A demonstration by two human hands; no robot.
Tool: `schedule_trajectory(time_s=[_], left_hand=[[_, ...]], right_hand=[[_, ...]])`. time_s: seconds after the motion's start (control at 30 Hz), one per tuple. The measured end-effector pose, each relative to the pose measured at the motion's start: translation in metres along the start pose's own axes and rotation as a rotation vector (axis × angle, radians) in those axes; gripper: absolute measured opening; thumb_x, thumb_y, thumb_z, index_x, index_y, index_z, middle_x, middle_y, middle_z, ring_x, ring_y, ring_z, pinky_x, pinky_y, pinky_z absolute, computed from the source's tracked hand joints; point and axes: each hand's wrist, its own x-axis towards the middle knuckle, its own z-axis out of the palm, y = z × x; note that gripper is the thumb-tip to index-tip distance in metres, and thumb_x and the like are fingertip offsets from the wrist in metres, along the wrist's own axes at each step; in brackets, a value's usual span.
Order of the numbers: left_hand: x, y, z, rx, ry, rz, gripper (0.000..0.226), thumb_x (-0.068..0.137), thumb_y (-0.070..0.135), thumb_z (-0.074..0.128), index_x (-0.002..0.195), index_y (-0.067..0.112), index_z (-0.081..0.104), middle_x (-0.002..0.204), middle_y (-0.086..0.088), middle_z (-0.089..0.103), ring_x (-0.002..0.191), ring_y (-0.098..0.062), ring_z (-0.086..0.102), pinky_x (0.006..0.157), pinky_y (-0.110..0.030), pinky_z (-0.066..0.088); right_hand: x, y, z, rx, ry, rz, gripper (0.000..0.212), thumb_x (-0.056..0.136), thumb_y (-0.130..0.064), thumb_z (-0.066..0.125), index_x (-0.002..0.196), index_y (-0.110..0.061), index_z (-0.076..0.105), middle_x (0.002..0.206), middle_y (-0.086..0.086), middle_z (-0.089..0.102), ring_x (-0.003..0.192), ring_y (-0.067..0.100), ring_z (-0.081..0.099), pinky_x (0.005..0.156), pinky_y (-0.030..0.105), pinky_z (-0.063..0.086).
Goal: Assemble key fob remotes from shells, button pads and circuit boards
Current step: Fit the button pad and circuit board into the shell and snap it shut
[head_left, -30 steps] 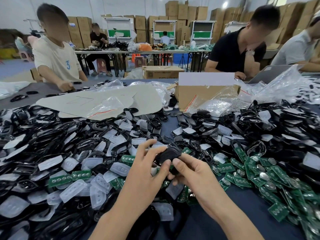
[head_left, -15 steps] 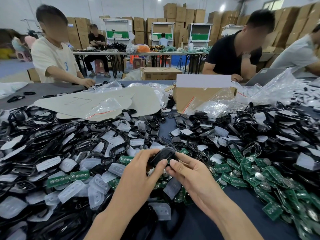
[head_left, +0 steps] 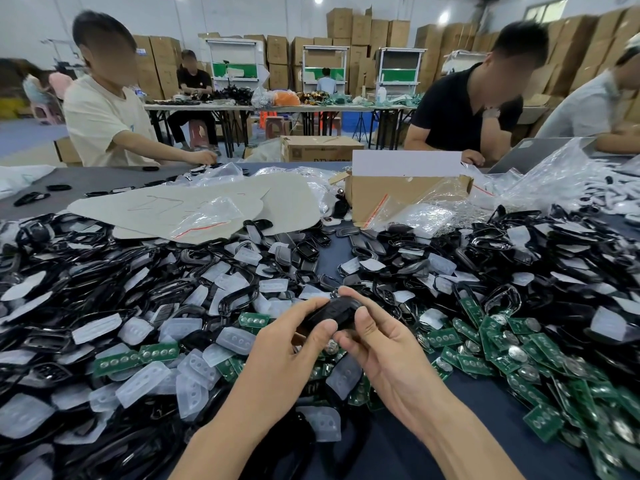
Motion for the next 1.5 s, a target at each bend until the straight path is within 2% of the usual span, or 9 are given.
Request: schedule_trajectory(time_s=[0.23, 0.43, 0.57, 0.73, 0.87, 1.03, 1.1, 1.27, 1.5], left_hand=[[-0.002, 0.0, 0.006, 0.073, 0.013, 0.031, 0.025, 0.1, 0.054, 0.042, 0.117, 0.072, 0.044, 0.114, 0.044, 0.057, 0.106, 0.013, 0.058, 0.084, -0.003, 0.041], [-0.003, -0.006, 0.011, 0.11, 0.029, -0.003, 0.023, 0.102, 0.052, 0.037, 0.12, 0.058, 0.051, 0.105, 0.029, 0.065, 0.099, 0.002, 0.064, 0.082, -0.012, 0.046], [-0.003, -0.005, 0.011, 0.079, 0.02, -0.032, 0.041, 0.096, 0.059, 0.038, 0.129, 0.041, 0.056, 0.107, 0.023, 0.068, 0.103, 0.003, 0.064, 0.087, -0.019, 0.049], [-0.002, -0.002, 0.01, -0.02, 0.033, -0.047, 0.034, 0.096, 0.052, 0.045, 0.122, 0.039, 0.063, 0.094, 0.023, 0.07, 0.086, 0.0, 0.067, 0.075, -0.015, 0.049], [-0.002, 0.002, 0.009, -0.025, 0.046, -0.046, 0.026, 0.097, 0.052, 0.044, 0.115, 0.048, 0.062, 0.094, 0.027, 0.069, 0.084, 0.002, 0.066, 0.072, -0.008, 0.045], [-0.005, 0.006, 0.007, 0.117, 0.028, 0.064, 0.024, 0.096, 0.054, 0.046, 0.119, 0.059, 0.049, 0.104, 0.033, 0.063, 0.085, 0.004, 0.062, 0.07, -0.005, 0.042], [-0.003, 0.004, 0.008, 0.184, 0.098, 0.129, 0.024, 0.095, 0.05, 0.05, 0.118, 0.049, 0.056, 0.104, 0.033, 0.061, 0.089, 0.01, 0.059, 0.075, -0.003, 0.041], [-0.001, 0.0, 0.009, 0.257, 0.24, 0.25, 0.023, 0.096, 0.03, 0.059, 0.114, 0.02, 0.068, 0.108, 0.016, 0.058, 0.095, -0.004, 0.062, 0.079, -0.021, 0.052], [0.002, -0.003, 0.009, 0.423, 0.352, 0.385, 0.023, 0.096, 0.015, 0.061, 0.117, 0.024, 0.065, 0.101, 0.011, 0.062, 0.093, -0.011, 0.057, 0.08, -0.024, 0.051]], right_hand=[[0.004, 0.009, 0.004, -0.021, 0.054, -0.064, 0.033, 0.089, -0.024, 0.06, 0.117, -0.011, 0.072, 0.085, 0.011, 0.072, 0.066, 0.013, 0.065, 0.069, 0.021, 0.057], [0.004, 0.013, 0.006, -0.009, 0.08, -0.08, 0.035, 0.088, -0.024, 0.06, 0.118, -0.009, 0.071, 0.081, 0.011, 0.069, 0.065, 0.013, 0.064, 0.069, 0.021, 0.057], [0.005, 0.015, 0.006, 0.01, 0.087, -0.078, 0.035, 0.085, -0.029, 0.065, 0.116, -0.014, 0.074, 0.078, 0.01, 0.067, 0.064, 0.013, 0.063, 0.069, 0.021, 0.056], [0.005, 0.016, 0.006, -0.102, 0.084, -0.117, 0.04, 0.077, -0.04, 0.075, 0.113, -0.023, 0.076, 0.08, 0.005, 0.068, 0.068, 0.012, 0.062, 0.072, 0.021, 0.056], [0.007, 0.016, 0.006, -0.06, 0.118, -0.116, 0.032, 0.079, -0.03, 0.074, 0.107, -0.016, 0.078, 0.084, 0.008, 0.071, 0.068, 0.012, 0.063, 0.07, 0.02, 0.056], [0.009, 0.011, 0.007, 0.154, 0.144, -0.007, 0.026, 0.082, -0.023, 0.067, 0.097, -0.006, 0.081, 0.093, 0.011, 0.075, 0.073, 0.011, 0.069, 0.068, 0.019, 0.057], [0.008, 0.01, 0.007, 0.215, 0.127, 0.039, 0.028, 0.083, -0.024, 0.067, 0.098, -0.005, 0.081, 0.098, 0.013, 0.075, 0.078, 0.013, 0.071, 0.07, 0.021, 0.058], [0.005, 0.009, 0.008, 0.312, 0.077, 0.126, 0.037, 0.086, -0.027, 0.067, 0.117, -0.007, 0.074, 0.119, 0.019, 0.072, 0.103, 0.024, 0.073, 0.079, 0.031, 0.061], [0.001, 0.006, 0.012, 0.354, 0.07, 0.14, 0.033, 0.087, -0.02, 0.067, 0.107, 0.005, 0.075, 0.117, 0.024, 0.071, 0.1, 0.027, 0.074, 0.076, 0.027, 0.061]])
